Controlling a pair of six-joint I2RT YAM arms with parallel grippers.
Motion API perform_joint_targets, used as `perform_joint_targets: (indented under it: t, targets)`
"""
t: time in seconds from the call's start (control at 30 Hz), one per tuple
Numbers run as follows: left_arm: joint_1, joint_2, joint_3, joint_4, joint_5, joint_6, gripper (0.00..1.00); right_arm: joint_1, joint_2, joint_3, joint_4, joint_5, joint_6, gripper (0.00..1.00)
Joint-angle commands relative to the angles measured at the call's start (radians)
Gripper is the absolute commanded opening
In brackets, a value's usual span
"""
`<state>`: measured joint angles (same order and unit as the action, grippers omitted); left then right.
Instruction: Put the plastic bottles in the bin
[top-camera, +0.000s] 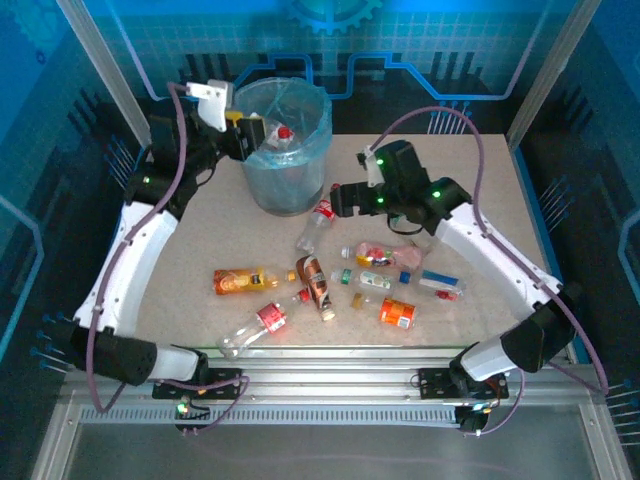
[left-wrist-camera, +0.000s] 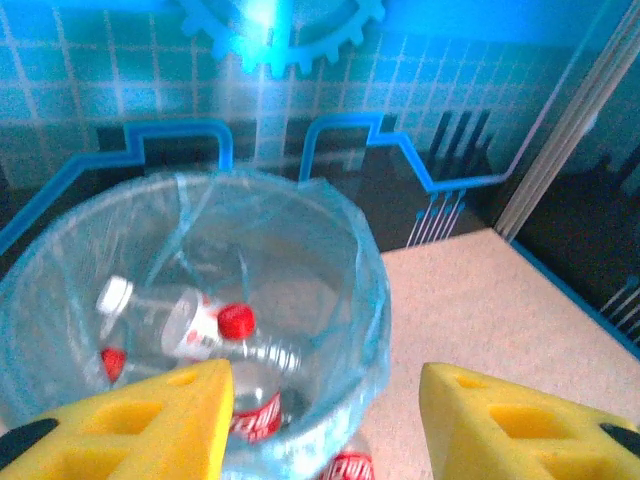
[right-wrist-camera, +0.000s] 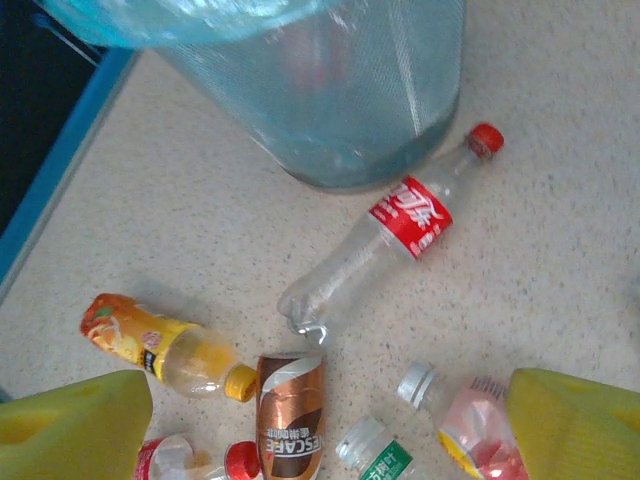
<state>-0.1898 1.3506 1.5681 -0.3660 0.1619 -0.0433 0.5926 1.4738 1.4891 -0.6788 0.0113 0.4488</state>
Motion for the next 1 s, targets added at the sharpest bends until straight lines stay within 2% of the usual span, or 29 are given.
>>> perform_joint_targets:
  t: [0.0,0.13,0.2,0.27,0.47,0.67,0.8,0.97]
  targets:
    - [-0.013,-0.110,-0.112,-0.018,-0.030,0.096,0.53,0.073,0.046,-0.034,0.018,0.156,0.163,0.92]
    - [-0.016,-0.243,-0.278,-0.021,-0.029,0.139,0.54,0.137,0.150,-0.010,0.002,0.229,0.265,0.92]
    - [-0.015,-0.314,-0.371,-0.020,-0.023,0.153,0.64,0.162,0.221,0.021,-0.005,0.229,0.283,0.91]
    - [-0.015,-0.381,-0.456,-0.018,-0.012,0.168,0.69,0.179,0.286,0.057,-0.011,0.229,0.296,0.90]
    - [-0.016,-0.507,-0.647,0.032,-0.052,0.180,0.73,0.196,0.470,0.164,-0.003,0.252,0.355,0.88]
    - [-0.013,-0.463,-0.717,0.112,-0.124,0.171,0.77,0.179,0.591,0.216,0.033,0.282,0.430,0.87]
    - [-0.002,-0.405,-0.680,0.054,-0.125,0.154,0.77,0.161,0.653,0.251,0.037,0.260,0.462,0.88]
    - [0.022,-0.406,-0.660,0.037,-0.092,0.078,0.79,0.141,0.703,0.259,0.063,0.215,0.497,0.88]
